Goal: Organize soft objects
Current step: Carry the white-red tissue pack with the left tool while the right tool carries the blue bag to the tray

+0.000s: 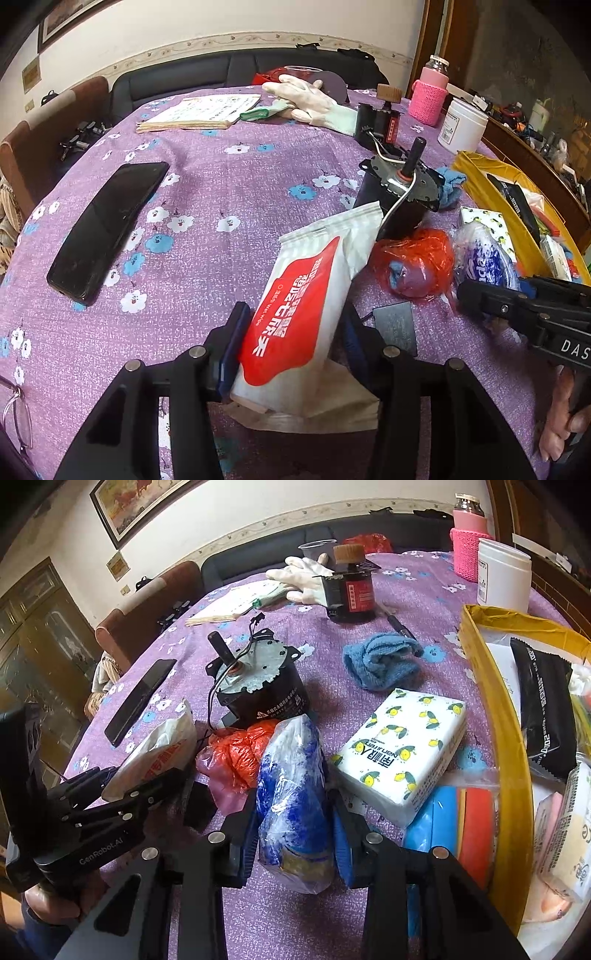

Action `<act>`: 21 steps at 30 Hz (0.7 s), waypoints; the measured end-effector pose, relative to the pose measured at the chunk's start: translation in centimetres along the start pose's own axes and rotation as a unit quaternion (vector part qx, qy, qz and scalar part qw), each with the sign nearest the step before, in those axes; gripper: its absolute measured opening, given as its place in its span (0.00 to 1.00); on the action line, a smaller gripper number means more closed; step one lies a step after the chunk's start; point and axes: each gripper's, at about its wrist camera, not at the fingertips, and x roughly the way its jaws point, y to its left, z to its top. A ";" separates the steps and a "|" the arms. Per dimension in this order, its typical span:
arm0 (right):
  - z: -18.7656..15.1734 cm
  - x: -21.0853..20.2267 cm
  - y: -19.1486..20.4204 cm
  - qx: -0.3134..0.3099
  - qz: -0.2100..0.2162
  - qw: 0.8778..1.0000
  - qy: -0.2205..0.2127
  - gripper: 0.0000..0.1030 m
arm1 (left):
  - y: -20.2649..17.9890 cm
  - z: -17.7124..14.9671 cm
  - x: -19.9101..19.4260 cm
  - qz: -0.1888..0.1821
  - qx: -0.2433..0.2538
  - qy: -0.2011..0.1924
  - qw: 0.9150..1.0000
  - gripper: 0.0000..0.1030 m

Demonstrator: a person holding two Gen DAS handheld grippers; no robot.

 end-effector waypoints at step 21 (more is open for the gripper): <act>0.3 -1.9 0.7 -0.009 0.022 0.999 -0.047 0.37 | -0.9 0.3 -3.4 -0.011 0.019 -0.087 0.996 0.45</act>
